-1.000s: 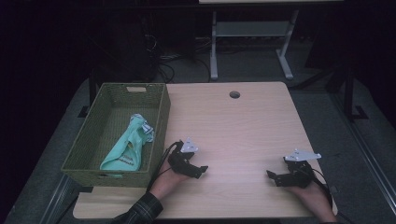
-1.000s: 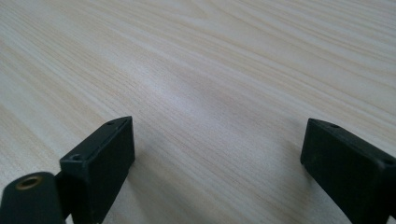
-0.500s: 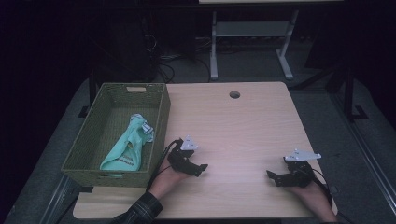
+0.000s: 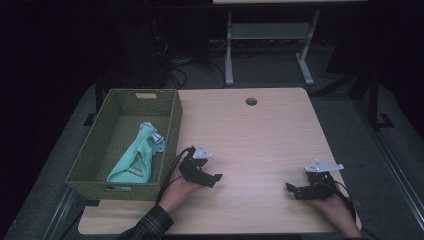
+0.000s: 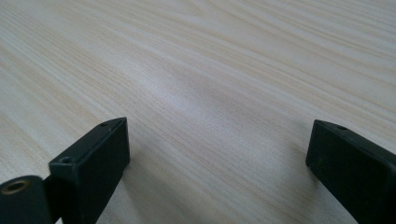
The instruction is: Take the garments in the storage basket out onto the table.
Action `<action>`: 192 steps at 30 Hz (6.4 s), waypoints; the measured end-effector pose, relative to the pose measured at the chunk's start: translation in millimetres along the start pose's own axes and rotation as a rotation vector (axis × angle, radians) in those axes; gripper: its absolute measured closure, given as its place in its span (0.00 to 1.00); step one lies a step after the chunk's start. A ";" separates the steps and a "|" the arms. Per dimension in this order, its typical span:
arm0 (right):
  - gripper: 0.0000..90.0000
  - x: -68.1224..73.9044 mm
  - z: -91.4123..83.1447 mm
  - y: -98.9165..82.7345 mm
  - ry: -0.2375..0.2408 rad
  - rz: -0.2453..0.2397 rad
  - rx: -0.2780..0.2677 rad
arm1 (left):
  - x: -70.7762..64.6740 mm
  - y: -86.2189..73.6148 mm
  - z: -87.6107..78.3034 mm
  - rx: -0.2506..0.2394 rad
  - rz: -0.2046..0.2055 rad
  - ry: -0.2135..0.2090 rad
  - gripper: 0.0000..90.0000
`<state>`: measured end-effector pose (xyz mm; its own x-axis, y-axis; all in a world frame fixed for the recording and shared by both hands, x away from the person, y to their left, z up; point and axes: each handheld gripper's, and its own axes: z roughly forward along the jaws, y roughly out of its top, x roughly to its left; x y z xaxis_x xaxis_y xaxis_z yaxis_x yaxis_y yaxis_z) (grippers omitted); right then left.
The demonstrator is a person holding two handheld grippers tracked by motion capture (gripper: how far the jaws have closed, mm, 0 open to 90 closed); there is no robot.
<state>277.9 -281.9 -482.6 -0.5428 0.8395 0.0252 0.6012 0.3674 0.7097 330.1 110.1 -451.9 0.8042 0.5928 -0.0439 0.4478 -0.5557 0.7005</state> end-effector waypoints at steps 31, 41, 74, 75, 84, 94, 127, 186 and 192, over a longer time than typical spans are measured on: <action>0.02 -0.1 0.5 0.0 -0.005 0.009 0.009 | 2.4 17.4 -17.1 -0.019 -0.001 -0.007 0.15; 0.02 -0.1 0.5 0.0 -0.005 0.009 0.009 | 2.5 21.9 -19.9 -0.006 0.001 -0.018 0.15; 0.02 -0.1 0.5 0.0 -0.005 0.009 0.009 | 5.8 41.0 -37.1 -0.010 0.001 -0.052 0.15; 0.03 0.0 0.5 -0.1 -0.003 0.010 0.010 | 5.0 41.4 -37.1 0.000 -0.002 -0.054 0.15; 0.02 0.1 0.5 -0.1 -0.004 0.009 0.010 | 7.9 49.2 -44.3 -0.011 0.008 -0.047 0.15; 0.03 0.1 0.6 -0.1 0.000 0.003 0.009 | 17.6 54.1 -58.2 -0.011 0.004 -0.053 0.15; 0.02 0.3 0.7 0.0 0.005 -0.004 0.007 | 45.7 48.5 -103.7 -0.065 -0.005 -0.029 0.15; 0.02 0.3 0.7 0.0 0.005 -0.004 0.008 | 109.4 -0.8 -164.7 -0.049 -0.097 0.127 0.18; 0.02 0.4 0.7 0.0 0.005 -0.003 0.008 | 115.1 -8.0 -165.9 -0.028 -0.103 0.155 0.18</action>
<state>278.1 -281.3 -483.1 -0.5480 0.8361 0.0267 0.6038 0.3732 0.7043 354.2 279.5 -344.5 0.6837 0.7297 -0.0074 0.5120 -0.4725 0.7174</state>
